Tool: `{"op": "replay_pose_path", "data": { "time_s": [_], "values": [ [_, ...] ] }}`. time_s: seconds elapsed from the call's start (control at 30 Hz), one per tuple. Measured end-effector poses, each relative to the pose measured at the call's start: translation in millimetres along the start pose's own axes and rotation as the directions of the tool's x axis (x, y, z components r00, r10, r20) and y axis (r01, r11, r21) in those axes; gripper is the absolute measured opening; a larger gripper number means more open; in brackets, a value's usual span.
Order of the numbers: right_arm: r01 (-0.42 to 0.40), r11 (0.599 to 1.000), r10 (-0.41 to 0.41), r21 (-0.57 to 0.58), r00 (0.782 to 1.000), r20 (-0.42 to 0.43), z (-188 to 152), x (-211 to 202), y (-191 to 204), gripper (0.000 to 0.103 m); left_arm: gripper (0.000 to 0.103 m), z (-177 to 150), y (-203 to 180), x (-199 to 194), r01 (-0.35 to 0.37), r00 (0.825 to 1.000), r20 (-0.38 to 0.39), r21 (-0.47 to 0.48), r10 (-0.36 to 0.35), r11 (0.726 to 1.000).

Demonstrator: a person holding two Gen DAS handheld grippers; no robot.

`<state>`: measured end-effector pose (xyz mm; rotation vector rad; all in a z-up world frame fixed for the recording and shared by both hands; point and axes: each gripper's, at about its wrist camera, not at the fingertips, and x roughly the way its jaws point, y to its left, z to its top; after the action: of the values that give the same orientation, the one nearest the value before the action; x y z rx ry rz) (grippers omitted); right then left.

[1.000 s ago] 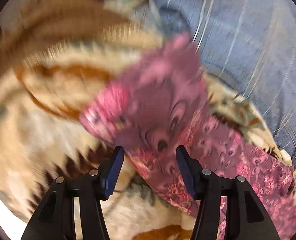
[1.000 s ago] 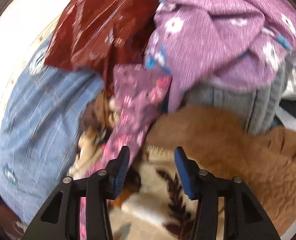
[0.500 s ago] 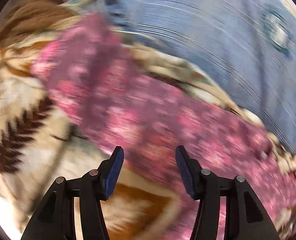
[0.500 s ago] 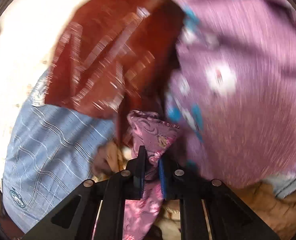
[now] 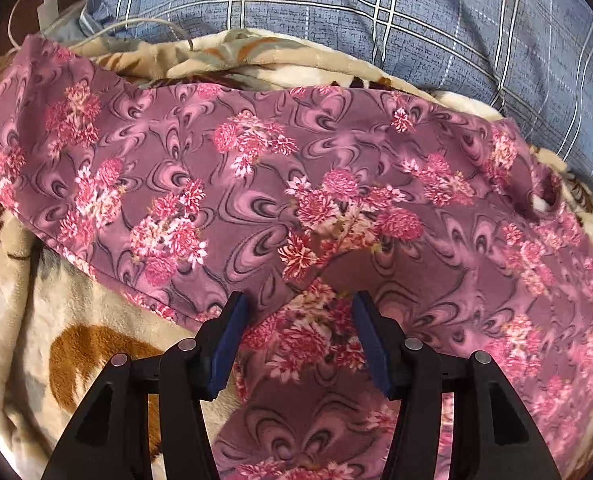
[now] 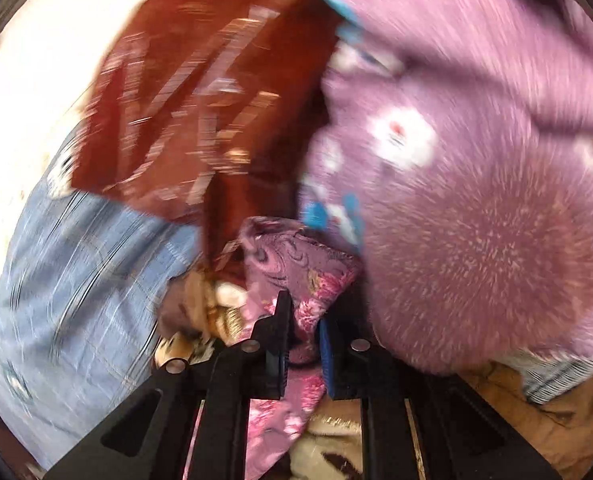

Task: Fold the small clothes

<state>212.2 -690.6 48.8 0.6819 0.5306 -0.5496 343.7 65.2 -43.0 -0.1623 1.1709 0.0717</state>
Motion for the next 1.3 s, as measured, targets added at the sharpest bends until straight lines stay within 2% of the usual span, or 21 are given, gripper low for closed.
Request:
{"op": "replay_pose_path", "data": {
  "time_s": [0.13, 0.3, 0.37, 0.57, 0.73, 0.77, 0.9, 1.03, 1.1, 1.17, 1.23, 1.3],
  "values": [
    [-0.078, 0.993, 0.076, -0.093, 0.997, -0.017, -18, -22, 47, 0.012, 0.054, 2, 15, -3, 0.03, 0.999, -0.018, -0.028, -0.031, 0.999],
    [-0.202, 0.962, 0.193, -0.187, 0.979, -0.062, -57, -44, 118, 0.012, 0.055, 4, 16, -1, 0.044, 0.998, -0.032, -0.039, -0.045, 0.998],
    [-0.26, 0.943, 0.245, -0.208, 0.965, -0.098, -81, -48, 151, 0.012, 0.056, 3, 14, -1, 0.041, 0.999, -0.031, -0.032, -0.042, 0.999],
    [-0.368, 0.887, 0.314, -0.28, 0.924, -0.22, -155, -44, 228, 0.012, 0.056, 2, 18, -3, 0.072, 0.997, -0.031, -0.036, -0.073, 0.997],
    [-0.456, 0.84, 0.354, -0.295, 0.872, -0.339, -230, -34, 289, 0.012, 0.056, 3, 28, -4, 0.122, 0.991, -0.039, -0.058, -0.125, 0.991],
    [-0.477, 0.83, 0.362, -0.29, 0.855, -0.372, -249, -30, 302, 0.012, 0.056, 3, 30, -5, 0.132, 0.99, -0.041, -0.062, -0.135, 0.989],
    [-0.529, 0.795, 0.365, -0.298, 0.808, -0.462, -315, -29, 346, 0.012, 0.056, 3, 44, -7, 0.197, 0.978, -0.047, -0.087, -0.201, 0.977],
    [-0.554, 0.767, 0.341, -0.325, 0.78, -0.525, -372, -31, 379, 0.012, 0.056, 4, 60, -10, 0.268, 0.96, -0.055, -0.118, -0.276, 0.956],
    [-0.575, 0.746, 0.333, -0.336, 0.758, -0.561, -399, -33, 392, 0.012, 0.056, 5, 69, -11, 0.302, 0.948, -0.057, -0.143, -0.313, 0.942],
    [-0.588, 0.736, 0.318, -0.337, 0.738, -0.595, -419, -31, 400, 0.017, 0.056, 5, 77, -12, 0.327, 0.938, -0.062, -0.171, -0.342, 0.929],
    [-0.588, 0.737, 0.269, -0.333, 0.707, -0.654, -442, -23, 406, 0.027, 0.056, 5, 85, -10, 0.349, 0.929, -0.058, -0.196, -0.366, 0.916],
    [-0.568, 0.735, 0.204, -0.37, 0.705, -0.679, -456, -21, 405, 0.028, 0.056, 4, 90, -11, 0.359, 0.923, -0.062, -0.211, -0.379, 0.909]
  ]
}}
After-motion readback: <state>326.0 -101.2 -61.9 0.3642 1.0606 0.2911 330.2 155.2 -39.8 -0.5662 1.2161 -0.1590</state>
